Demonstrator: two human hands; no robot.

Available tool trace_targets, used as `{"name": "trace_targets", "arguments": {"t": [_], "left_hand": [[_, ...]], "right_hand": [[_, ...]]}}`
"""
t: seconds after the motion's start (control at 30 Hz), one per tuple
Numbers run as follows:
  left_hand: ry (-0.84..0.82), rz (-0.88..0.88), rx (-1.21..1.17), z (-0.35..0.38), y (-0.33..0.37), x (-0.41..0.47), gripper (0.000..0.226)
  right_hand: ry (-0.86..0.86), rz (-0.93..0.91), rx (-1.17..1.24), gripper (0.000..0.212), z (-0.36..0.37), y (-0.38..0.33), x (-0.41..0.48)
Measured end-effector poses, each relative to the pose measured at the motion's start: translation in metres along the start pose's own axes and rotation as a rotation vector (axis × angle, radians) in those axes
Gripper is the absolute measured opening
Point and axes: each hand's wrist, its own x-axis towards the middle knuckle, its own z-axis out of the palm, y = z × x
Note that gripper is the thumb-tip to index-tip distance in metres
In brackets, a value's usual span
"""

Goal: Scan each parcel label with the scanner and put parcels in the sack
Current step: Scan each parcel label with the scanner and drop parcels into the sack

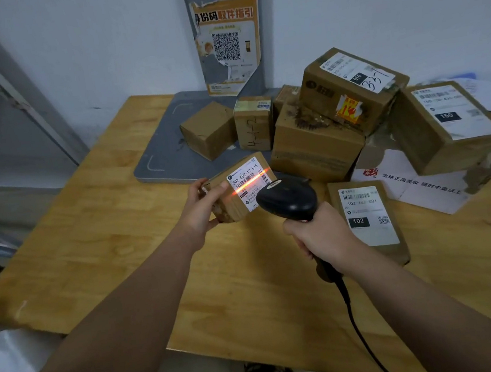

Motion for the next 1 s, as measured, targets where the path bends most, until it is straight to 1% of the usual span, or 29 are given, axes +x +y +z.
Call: {"name": "trace_targets", "arguments": {"t": [0.1,0.4,0.5,0.63,0.73,0.83,1.0], "left_hand": [[0.006,-0.003,-0.005,-0.001,0.0,0.001,0.062],[-0.001,-0.001,0.0,-0.002,-0.001,0.004,0.06],[0.011,-0.002,0.009,-0.004,-0.002,0.003,0.064],[0.023,0.005,0.004,-0.011,-0.003,-0.01,0.061],[0.048,0.017,-0.01,-0.025,-0.006,-0.025,0.064],[0.081,0.02,-0.024,-0.043,-0.01,-0.041,0.066],[0.148,-0.004,-0.093,-0.102,-0.022,-0.074,0.073]], "right_hand": [[0.014,-0.007,0.018,0.025,0.0,-0.002,-0.001],[0.007,-0.006,0.014,0.028,-0.002,-0.007,-0.002],[0.005,-0.004,0.026,0.027,0.0,-0.008,-0.003],[-0.012,0.003,0.06,0.024,0.008,-0.009,-0.007],[-0.046,-0.008,0.026,0.021,0.021,-0.01,-0.013],[-0.076,-0.026,0.049,0.019,0.039,-0.015,-0.023],[-0.149,-0.042,0.056,0.021,0.096,-0.035,-0.044]]}}
